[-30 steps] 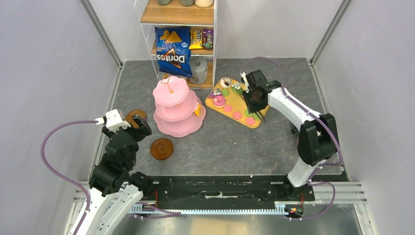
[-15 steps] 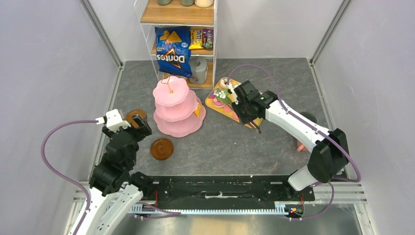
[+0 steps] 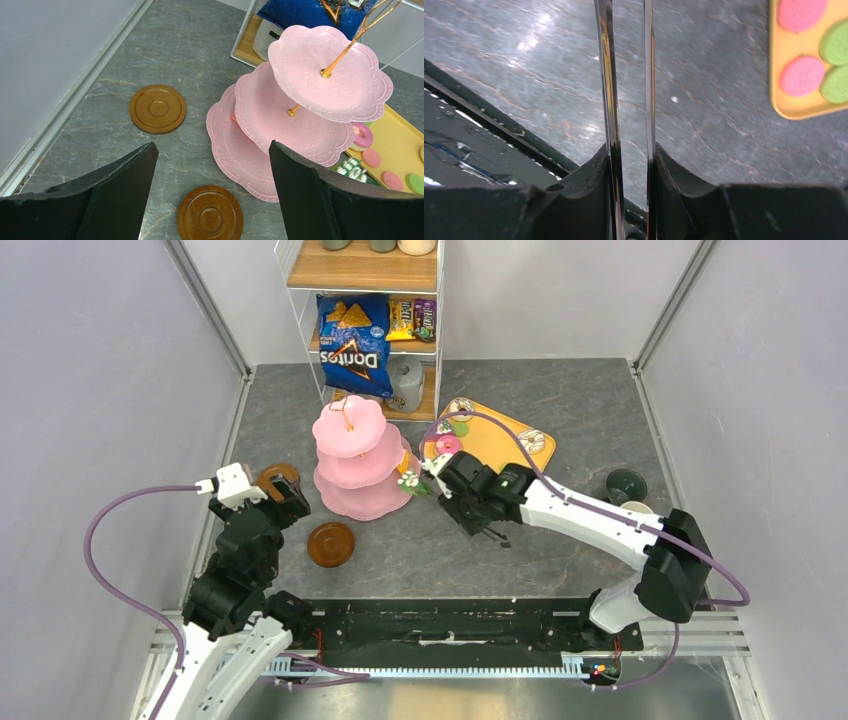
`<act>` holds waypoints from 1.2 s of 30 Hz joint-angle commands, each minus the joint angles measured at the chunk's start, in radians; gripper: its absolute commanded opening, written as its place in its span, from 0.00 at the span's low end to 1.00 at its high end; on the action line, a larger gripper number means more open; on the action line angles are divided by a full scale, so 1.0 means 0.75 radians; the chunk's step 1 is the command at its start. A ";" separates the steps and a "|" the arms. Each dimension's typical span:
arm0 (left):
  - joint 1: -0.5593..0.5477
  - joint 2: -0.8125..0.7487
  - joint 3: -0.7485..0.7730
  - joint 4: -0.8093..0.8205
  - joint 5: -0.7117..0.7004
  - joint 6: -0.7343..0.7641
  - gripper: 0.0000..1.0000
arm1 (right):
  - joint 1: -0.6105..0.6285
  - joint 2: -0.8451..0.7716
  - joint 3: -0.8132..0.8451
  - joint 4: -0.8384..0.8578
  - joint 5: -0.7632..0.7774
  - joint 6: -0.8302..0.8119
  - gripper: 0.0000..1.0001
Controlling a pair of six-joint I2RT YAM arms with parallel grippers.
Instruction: Serve the afternoon tea
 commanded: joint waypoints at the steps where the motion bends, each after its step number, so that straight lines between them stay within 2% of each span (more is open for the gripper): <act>1: 0.011 0.009 -0.002 0.044 -0.021 -0.018 0.90 | 0.109 0.058 0.045 0.175 -0.005 0.051 0.29; 6: 0.010 0.007 -0.003 0.044 -0.022 -0.019 0.90 | 0.205 0.207 0.140 0.258 -0.018 0.053 0.29; 15: 0.010 0.001 -0.002 0.042 -0.019 -0.021 0.90 | 0.242 0.387 0.253 0.420 -0.017 0.060 0.29; 24: 0.010 -0.001 -0.002 0.042 -0.019 -0.022 0.90 | 0.241 0.564 0.382 0.438 0.002 0.015 0.29; 36: 0.011 0.001 -0.001 0.044 -0.012 -0.022 0.90 | 0.241 0.665 0.360 0.441 0.016 -0.002 0.35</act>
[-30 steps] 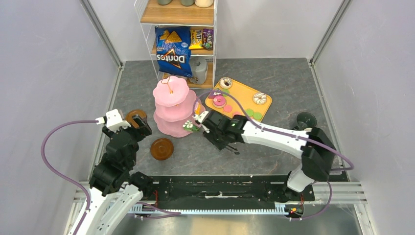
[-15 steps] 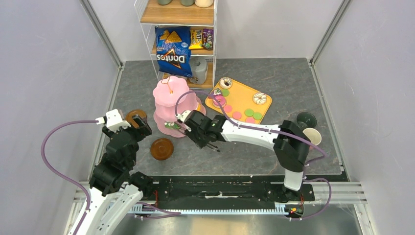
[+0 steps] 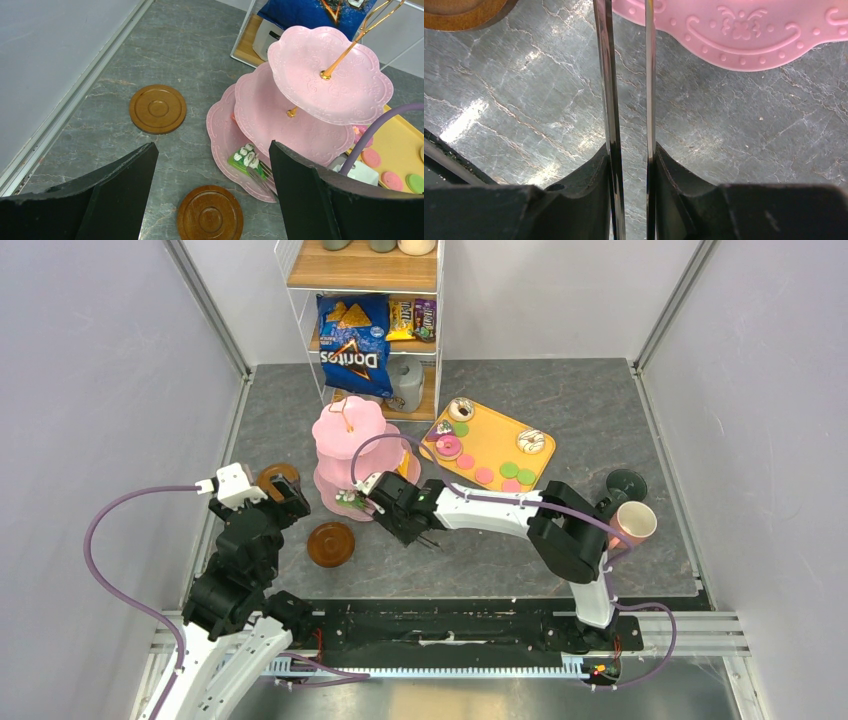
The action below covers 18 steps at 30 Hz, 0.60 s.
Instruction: Serve the afternoon tea
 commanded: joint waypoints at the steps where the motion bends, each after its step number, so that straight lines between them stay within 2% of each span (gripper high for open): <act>1: 0.009 0.001 -0.002 0.043 -0.013 -0.022 0.90 | 0.003 0.012 0.030 0.046 0.020 -0.024 0.36; 7: 0.012 0.004 -0.002 0.044 -0.013 -0.022 0.90 | 0.003 -0.023 0.016 0.045 0.027 -0.018 0.46; 18: 0.012 0.007 -0.002 0.044 -0.013 -0.020 0.90 | 0.002 -0.177 -0.052 -0.011 0.105 -0.001 0.51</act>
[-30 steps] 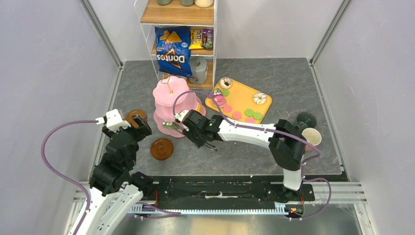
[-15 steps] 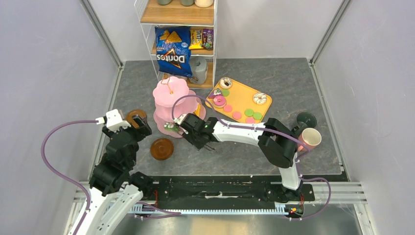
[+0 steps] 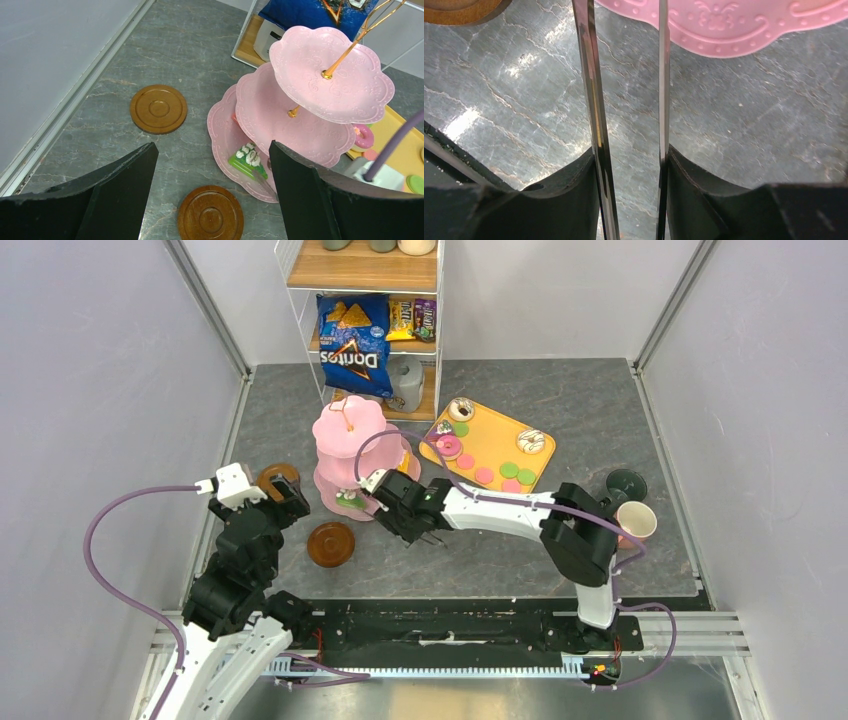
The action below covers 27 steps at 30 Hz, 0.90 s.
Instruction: Serve the afternoon tea
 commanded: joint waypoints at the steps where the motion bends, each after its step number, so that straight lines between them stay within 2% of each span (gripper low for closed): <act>1: 0.010 0.005 -0.001 0.044 -0.013 -0.020 0.90 | 0.001 -0.150 -0.038 -0.019 0.080 0.014 0.51; 11: 0.010 0.003 -0.003 0.044 -0.013 -0.023 0.90 | -0.060 -0.403 -0.244 -0.138 0.179 0.044 0.52; 18: 0.010 0.003 -0.002 0.042 -0.010 -0.023 0.90 | -0.267 -0.541 -0.344 -0.175 0.183 0.042 0.51; 22: 0.009 0.003 -0.003 0.042 -0.011 -0.023 0.90 | -0.394 -0.557 -0.347 -0.165 0.140 0.039 0.49; 27: 0.010 0.004 -0.001 0.042 -0.011 -0.022 0.90 | -0.454 -0.492 -0.284 -0.139 0.094 0.038 0.47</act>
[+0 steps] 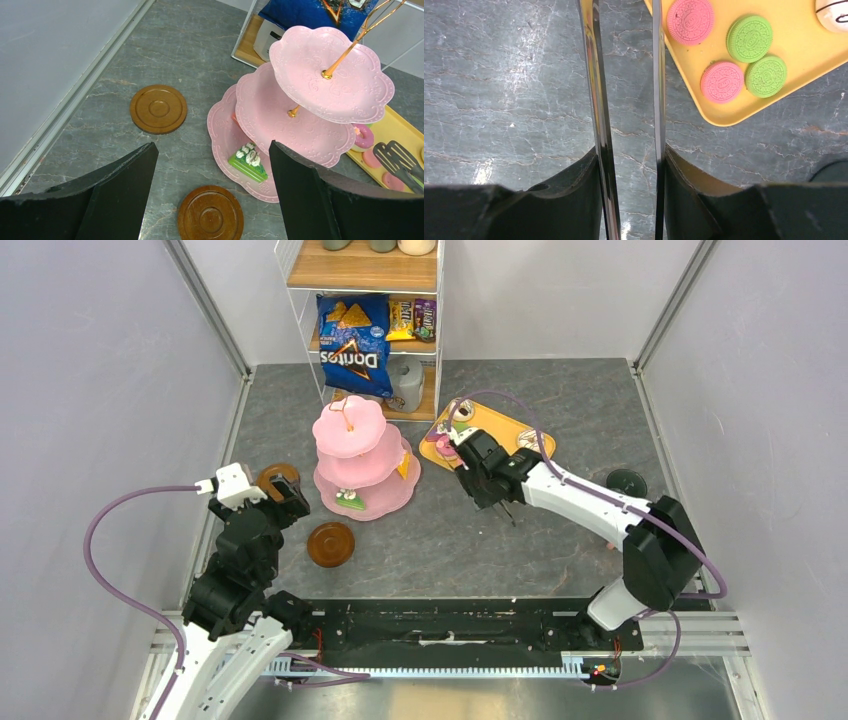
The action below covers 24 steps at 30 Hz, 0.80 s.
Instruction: Serve the afternoon tea
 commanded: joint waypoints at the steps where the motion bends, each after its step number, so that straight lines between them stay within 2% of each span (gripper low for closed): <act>1: 0.008 0.003 -0.003 0.041 -0.010 -0.021 0.90 | -0.022 0.049 0.083 0.048 -0.053 0.011 0.47; 14: 0.008 0.003 -0.002 0.041 -0.010 -0.022 0.90 | -0.038 0.354 0.330 0.107 -0.083 0.043 0.44; 19: 0.007 0.005 -0.002 0.041 -0.009 -0.023 0.90 | -0.078 0.392 0.301 0.109 -0.074 0.057 0.44; 24: 0.007 0.007 -0.002 0.043 -0.008 -0.022 0.90 | -0.137 0.331 0.203 0.103 -0.028 0.082 0.44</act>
